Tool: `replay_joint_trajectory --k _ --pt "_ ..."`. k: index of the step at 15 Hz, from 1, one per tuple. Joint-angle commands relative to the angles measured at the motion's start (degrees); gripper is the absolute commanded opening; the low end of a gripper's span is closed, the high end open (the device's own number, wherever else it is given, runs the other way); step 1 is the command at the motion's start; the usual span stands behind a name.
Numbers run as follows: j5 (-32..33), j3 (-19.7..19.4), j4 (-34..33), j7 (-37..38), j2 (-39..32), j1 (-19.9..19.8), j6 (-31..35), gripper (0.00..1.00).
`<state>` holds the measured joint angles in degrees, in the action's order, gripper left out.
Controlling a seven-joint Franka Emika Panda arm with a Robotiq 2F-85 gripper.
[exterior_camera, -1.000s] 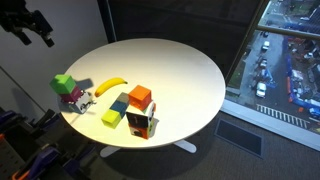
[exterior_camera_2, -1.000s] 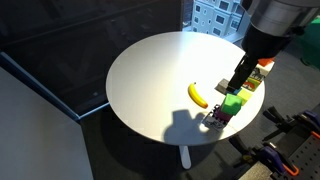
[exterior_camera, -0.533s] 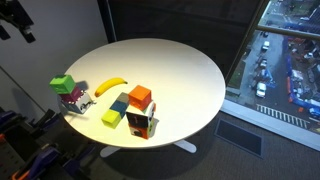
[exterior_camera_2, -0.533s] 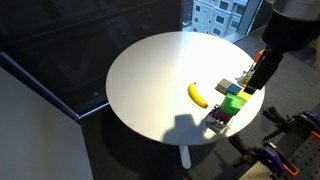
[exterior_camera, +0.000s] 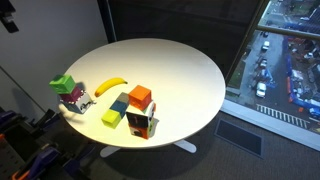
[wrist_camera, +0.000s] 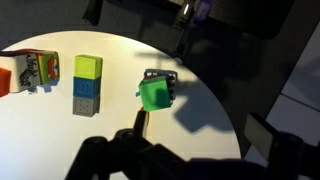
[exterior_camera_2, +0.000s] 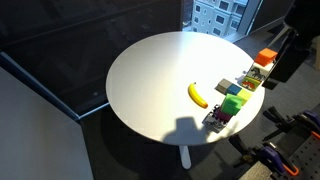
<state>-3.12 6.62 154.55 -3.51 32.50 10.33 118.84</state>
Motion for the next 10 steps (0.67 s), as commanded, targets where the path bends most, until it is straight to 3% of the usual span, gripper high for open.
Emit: replay_joint_trajectory --k 1,10 --pt "-1.26 -0.66 -1.38 0.27 2.75 0.37 -3.35 1.00" --pt "-4.77 -1.12 -0.72 0.25 5.83 0.67 -2.53 1.00"
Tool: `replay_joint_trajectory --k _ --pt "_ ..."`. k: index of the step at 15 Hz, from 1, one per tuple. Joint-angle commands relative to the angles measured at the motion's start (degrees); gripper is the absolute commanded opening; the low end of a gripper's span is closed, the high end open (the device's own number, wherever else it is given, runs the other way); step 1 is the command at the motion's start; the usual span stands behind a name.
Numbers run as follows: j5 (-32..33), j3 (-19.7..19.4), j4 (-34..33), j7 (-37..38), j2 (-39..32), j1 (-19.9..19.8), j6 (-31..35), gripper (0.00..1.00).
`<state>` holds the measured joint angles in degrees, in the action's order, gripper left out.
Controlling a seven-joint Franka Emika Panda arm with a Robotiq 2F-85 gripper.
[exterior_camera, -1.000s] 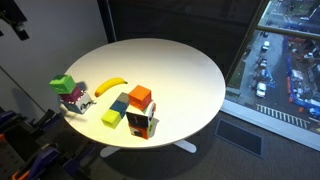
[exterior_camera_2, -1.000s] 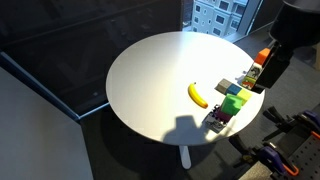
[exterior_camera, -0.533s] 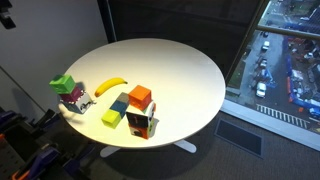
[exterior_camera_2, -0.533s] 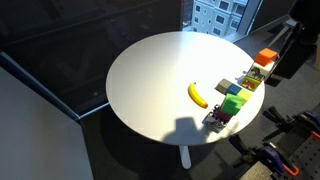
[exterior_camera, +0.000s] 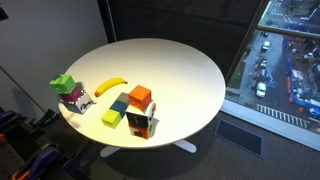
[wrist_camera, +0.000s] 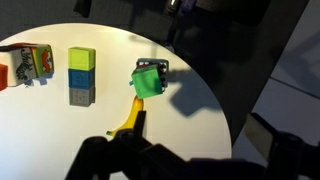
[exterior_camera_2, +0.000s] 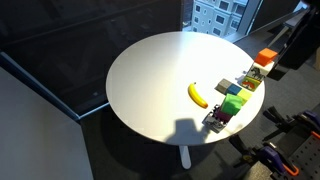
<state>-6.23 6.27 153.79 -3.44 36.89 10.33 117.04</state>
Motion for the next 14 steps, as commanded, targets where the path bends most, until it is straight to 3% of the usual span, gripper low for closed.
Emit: replay_joint_trajectory --k 1,14 --pt "-1.86 -0.73 0.00 0.17 1.43 0.64 -0.81 1.00" --pt "-0.91 -0.17 -0.07 0.10 0.41 0.14 -0.11 1.00"
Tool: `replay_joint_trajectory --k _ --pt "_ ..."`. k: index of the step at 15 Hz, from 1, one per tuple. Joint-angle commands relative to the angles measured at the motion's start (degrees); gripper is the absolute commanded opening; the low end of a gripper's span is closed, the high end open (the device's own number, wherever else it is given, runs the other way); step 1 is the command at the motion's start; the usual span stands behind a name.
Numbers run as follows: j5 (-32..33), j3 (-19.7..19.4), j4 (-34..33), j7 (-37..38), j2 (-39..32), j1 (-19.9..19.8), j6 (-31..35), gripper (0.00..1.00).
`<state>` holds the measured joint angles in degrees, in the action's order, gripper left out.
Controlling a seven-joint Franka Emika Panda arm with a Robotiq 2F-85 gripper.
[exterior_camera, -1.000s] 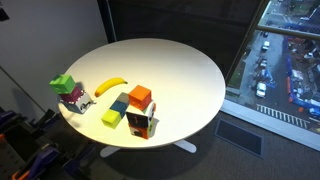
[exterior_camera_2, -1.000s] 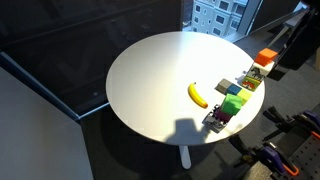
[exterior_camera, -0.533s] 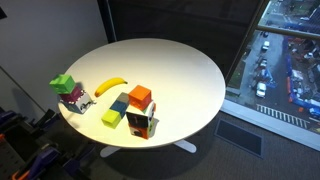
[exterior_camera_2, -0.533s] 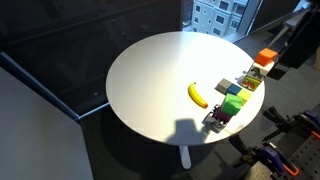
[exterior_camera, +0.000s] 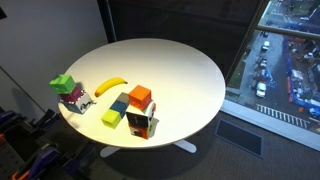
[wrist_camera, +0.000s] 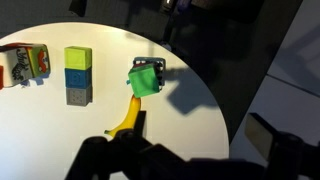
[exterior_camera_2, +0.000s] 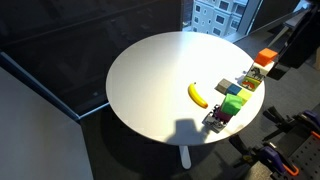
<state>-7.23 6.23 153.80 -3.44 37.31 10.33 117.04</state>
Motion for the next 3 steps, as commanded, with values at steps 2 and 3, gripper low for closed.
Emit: replay_joint_trajectory --k 2,3 --pt "0.10 -0.13 -0.09 0.10 -0.02 0.14 -0.11 1.00" --pt "0.10 -0.13 -0.09 0.10 -0.02 0.14 -0.11 1.00"
